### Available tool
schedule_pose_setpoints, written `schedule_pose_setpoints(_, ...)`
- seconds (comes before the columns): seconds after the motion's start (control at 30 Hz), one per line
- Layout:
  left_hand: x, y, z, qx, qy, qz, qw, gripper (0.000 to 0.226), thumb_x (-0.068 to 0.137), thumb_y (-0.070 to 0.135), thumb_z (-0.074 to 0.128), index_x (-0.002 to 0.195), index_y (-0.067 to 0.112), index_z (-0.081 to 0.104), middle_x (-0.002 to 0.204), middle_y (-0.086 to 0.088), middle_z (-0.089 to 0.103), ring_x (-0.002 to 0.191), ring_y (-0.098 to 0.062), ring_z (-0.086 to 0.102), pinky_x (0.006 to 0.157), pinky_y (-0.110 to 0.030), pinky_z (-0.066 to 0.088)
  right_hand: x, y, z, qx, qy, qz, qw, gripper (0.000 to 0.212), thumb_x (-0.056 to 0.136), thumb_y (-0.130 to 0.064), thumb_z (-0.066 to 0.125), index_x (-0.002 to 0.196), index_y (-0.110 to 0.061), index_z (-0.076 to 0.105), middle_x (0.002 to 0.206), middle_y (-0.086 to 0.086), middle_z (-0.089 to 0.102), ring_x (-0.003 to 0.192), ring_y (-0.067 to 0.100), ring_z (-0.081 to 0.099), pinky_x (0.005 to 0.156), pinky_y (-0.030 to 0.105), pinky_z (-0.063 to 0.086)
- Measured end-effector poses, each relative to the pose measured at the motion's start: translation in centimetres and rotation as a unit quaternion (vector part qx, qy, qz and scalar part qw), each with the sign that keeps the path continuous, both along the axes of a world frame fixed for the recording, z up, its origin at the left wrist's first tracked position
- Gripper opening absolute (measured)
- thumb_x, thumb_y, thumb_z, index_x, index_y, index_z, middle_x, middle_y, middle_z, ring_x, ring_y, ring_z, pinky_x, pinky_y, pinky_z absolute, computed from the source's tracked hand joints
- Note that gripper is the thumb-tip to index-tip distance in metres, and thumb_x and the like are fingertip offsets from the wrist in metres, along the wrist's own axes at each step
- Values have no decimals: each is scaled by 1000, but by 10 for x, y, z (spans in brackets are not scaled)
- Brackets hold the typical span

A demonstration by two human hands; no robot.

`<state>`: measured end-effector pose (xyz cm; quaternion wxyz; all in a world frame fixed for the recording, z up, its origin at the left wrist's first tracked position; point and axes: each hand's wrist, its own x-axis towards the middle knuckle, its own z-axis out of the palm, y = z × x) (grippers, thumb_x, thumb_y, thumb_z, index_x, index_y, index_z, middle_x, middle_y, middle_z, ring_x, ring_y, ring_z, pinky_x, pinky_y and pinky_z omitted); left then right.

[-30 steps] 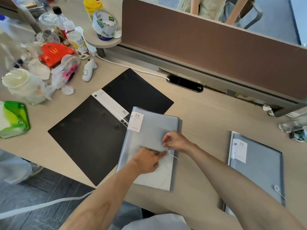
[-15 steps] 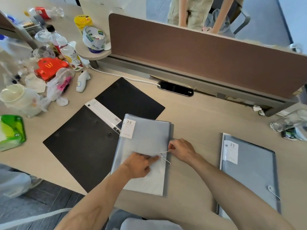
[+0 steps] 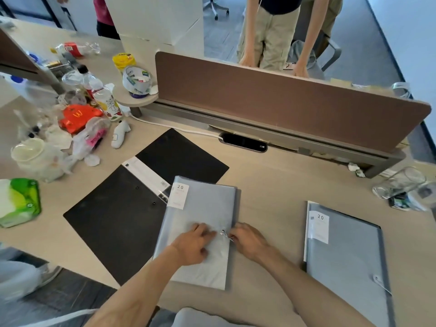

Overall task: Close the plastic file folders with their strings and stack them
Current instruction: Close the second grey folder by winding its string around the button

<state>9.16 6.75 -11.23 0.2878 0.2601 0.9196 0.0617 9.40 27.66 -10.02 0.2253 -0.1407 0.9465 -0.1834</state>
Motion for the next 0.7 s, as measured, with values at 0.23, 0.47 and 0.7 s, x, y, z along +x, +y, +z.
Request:
schedule_pose_setpoints(0.23,-2,-8,-4,-34,20,-59,998,69,91,27,43,152,27,12,162,-4,-3,149,-28,-3,122,-40,9,10,0,-2,-54,-3,-85,995,17,89,-13,54,95,-14,70,86,0,50,95,25,58,78,25,39)
schedule_pose_setpoints(0.47,-14,-19,-2,-32,33,-97,994,65,93,29,41,151,35,11,162,5,-1,149,-20,1,122,-38,4,20,-5,-10,46,77,32,995,21,60,-4,68,76,-18,69,79,2,65,74,24,66,60,25,50)
schedule_pose_setpoints(0.7,-16,-39,-14,24,43,-117,992,70,90,20,42,152,21,9,162,3,0,149,-17,-2,122,-35,3,13,-31,-12,100,119,186,970,24,46,-12,72,67,-23,64,71,-5,66,68,17,66,58,19,50)
